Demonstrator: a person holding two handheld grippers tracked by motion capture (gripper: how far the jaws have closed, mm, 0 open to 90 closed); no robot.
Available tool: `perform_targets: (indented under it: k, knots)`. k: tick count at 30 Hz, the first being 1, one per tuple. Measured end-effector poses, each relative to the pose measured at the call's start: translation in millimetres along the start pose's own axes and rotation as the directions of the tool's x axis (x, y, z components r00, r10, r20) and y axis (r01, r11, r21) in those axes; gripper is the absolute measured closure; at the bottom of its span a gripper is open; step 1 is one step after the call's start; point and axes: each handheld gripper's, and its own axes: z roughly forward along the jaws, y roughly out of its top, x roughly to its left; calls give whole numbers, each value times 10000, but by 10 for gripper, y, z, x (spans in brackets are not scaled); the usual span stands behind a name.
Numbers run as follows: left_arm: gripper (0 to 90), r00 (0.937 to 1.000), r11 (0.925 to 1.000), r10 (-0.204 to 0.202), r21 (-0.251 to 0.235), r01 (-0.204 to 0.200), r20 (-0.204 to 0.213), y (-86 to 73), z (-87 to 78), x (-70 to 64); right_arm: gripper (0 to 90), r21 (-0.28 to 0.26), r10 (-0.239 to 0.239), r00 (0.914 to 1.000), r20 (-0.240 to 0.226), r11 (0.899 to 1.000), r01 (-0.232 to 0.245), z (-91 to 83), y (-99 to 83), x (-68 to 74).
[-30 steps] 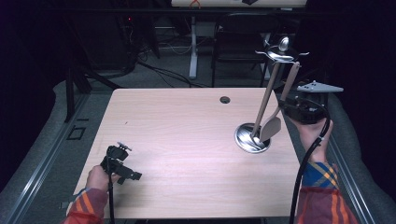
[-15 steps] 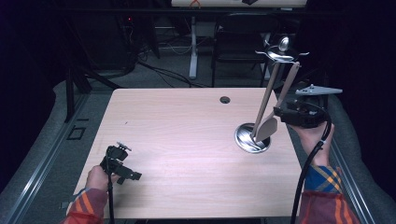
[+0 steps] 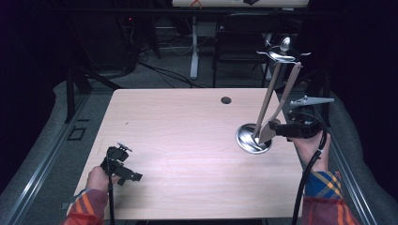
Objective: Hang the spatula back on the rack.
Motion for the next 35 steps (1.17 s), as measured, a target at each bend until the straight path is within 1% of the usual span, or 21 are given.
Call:
perform_targets:
  k: [2, 3, 6, 9, 11, 12, 13, 14, 16, 17, 19, 22, 23, 26, 27, 28, 30, 33, 34, 35]
  knots:
    - [5, 10000, 10000, 9, 4, -9, 2, -1, 0, 5, 208, 133, -17, 10000, -26, 9999, 18, 20, -35, 24]
    - [5, 10000, 10000, 28, 10, -28, -7, 0, 0, 8, 200, 235, -97, 9999, -43, 9997, 98, 30, -54, 35]
    - [6, 10000, 10000, 16, 34, -16, 8, 0, 2, 4, 173, 659, -142, 9992, -364, 9977, 166, 82, -121, 76]
    - [6, 10000, 10000, 34, 62, -34, 18, 1, 3, 5, 153, 891, -137, 9988, -464, 9959, 178, 113, -203, 130]
    - [7, 10000, 10000, 5, 53, -5, 7, 0, 6, -1, 145, 717, -94, 9984, -556, 9973, 134, 112, -259, 165]
    - [7, 10000, 10000, 14, 65, -14, 2, 1, 6, -2, 131, 707, -183, 9984, -526, 9973, 220, 113, -285, 186]
    - [8, 10000, 10000, 20, 56, -20, -5, 0, 8, -3, 114, 717, -263, 9975, -650, 9969, 310, 119, -311, 206]
    - [8, 10000, 10000, 23, 62, -23, -7, 0, 8, -3, 96, 714, -230, 9970, -739, 9970, 283, 129, -340, 234]
    - [8, 10000, 10000, 23, 55, -23, 20, 0, 11, -3, 67, 991, -317, 9951, -935, 9942, 410, 157, -392, 289]
    - [7, 10000, 10000, 44, 46, -44, 48, 1, 10, -3, 54, 1025, -346, 9945, -989, 9937, 448, 184, -426, 319]
    - [4, 9999, 10000, 74, 51, -74, 77, 3, 7, -5, 39, 1239, -381, 9916, -1234, 9909, 535, 235, -488, 372]
    - [4, 9999, 10000, 67, 43, -67, 96, 0, 8, -5, 25, 1555, -534, 9889, -1387, 9850, 750, 318, -606, 454]
    - [4, 9999, 10000, 65, 55, -66, 100, -1, 8, -3, 26, 1548, -504, 9878, -1472, 9852, 733, 349, -655, 480]
    - [4, 9999, 10000, 64, 46, -64, 129, -6, 9, 1, 25, 2070, -610, 9823, -1771, 9734, 978, 412, -793, 550]
    - [4, 9999, 10000, 71, 40, -71, 133, -7, 10, 3, 25, 2201, -718, 9807, -1817, 9691, 1118, 420, -835, 571]
    - [4, 9999, 10000, 74, 54, -75, 136, -7, 12, 4, 24, 2246, -785, 9784, -1910, 9669, 1214, 421, -875, 593]
    - [4, 9999, 9999, 83, 95, -85, 140, -5, 15, 3, 20, 2228, -853, 9762, -1994, 9662, 1299, 425, -953, 618]
    - [4, 9999, 9999, 60, 90, -62, 153, -2, 16, -9, 0, 2457, -938, 9717, -2168, 9581, 1473, 451, -1040, 615]
    - [4, 9999, 9999, 59, 92, -60, 138, 0, 17, -11, 8, 2576, -945, 9706, -2213, 9543, 1517, 460, -1052, 606]
    - [4, 9999, 9999, 55, 94, -57, 142, 1, 18, -11, 25, 2600, -936, 9711, -2197, 9538, 1507, 464, -1053, 602]
